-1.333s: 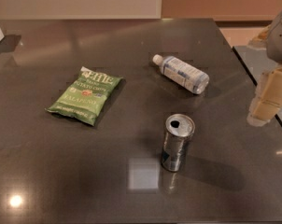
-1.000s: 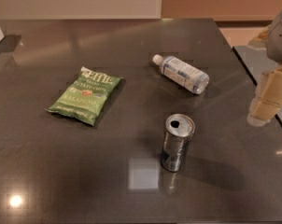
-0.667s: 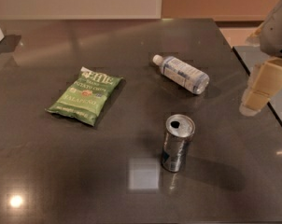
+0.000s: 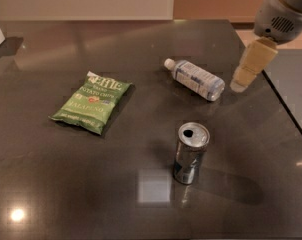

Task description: Place blue plastic bottle upright

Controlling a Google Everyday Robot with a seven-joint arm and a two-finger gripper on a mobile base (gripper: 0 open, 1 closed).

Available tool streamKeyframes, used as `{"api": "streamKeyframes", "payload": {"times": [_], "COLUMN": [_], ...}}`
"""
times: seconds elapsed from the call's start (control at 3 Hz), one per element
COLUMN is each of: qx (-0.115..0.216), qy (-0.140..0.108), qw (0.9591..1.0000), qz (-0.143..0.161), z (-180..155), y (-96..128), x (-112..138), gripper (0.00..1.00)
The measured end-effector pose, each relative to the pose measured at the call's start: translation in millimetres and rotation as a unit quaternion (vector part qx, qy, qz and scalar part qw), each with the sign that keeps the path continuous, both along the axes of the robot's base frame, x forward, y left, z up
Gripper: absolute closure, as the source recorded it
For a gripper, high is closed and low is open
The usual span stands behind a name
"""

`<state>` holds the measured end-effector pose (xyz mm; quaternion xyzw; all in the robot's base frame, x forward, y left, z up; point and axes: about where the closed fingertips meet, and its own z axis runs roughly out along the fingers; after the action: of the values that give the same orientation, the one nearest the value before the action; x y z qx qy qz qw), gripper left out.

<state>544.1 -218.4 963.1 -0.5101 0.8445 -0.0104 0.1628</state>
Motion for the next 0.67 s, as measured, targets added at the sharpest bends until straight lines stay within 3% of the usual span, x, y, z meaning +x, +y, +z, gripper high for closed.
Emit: {"api": "streamKeyframes", "payload": {"times": [0.67], "qx": [0.020], "qy": [0.024], "qw": [0.9972], "qz": [-0.067], "z": [-35], "y": [21], "x": [83], "gripper": [0.00]}}
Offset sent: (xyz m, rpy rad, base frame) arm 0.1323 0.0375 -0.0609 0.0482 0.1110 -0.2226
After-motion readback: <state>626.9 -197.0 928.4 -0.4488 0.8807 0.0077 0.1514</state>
